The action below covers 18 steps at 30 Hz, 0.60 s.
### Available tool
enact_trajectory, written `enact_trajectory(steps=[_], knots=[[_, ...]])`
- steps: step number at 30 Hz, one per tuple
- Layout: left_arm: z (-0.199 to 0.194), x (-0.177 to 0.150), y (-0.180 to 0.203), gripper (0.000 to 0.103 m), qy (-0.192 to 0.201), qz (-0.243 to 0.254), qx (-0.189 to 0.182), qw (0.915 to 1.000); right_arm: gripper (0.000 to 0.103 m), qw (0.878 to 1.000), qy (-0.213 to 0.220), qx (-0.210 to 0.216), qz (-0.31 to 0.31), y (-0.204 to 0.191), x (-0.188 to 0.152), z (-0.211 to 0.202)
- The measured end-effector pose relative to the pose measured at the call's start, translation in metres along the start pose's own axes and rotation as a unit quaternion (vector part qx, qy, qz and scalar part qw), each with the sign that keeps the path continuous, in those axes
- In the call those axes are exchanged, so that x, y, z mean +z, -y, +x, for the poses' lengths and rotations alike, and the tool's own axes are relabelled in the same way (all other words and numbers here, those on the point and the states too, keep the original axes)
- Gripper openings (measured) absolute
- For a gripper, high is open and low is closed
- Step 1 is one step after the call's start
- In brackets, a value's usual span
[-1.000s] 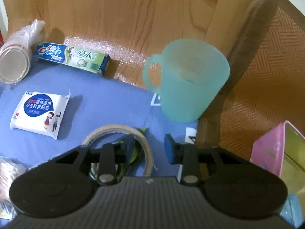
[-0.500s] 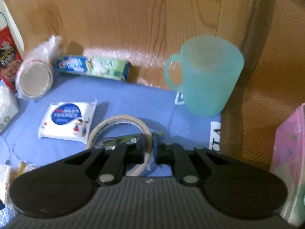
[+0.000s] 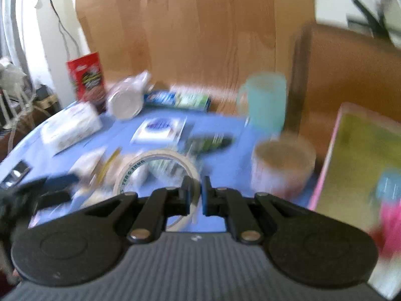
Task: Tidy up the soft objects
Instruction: 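Carry the tape roll into the pink tin and release it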
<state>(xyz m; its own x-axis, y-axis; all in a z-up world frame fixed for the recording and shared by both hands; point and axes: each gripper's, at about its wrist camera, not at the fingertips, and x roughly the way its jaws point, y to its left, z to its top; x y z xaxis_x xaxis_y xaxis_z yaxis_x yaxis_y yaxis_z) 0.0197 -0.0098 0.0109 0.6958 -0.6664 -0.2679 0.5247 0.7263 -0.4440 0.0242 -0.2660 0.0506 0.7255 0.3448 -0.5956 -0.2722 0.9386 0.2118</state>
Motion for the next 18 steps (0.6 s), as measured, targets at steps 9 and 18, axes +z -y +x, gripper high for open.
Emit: enact_trajectory(steps=[9,18], knots=[[0.064,-0.022,0.049,0.02,-0.171,0.029,0.026,0.9846,0.011,0.999,0.039,-0.017,0.034,-0.004,-0.05,-0.016],[0.097,0.012,0.132,0.02,-0.149,0.087,-0.054,0.9835,0.011,0.981,0.159,-0.105,0.03,0.035,-0.053,-0.083]])
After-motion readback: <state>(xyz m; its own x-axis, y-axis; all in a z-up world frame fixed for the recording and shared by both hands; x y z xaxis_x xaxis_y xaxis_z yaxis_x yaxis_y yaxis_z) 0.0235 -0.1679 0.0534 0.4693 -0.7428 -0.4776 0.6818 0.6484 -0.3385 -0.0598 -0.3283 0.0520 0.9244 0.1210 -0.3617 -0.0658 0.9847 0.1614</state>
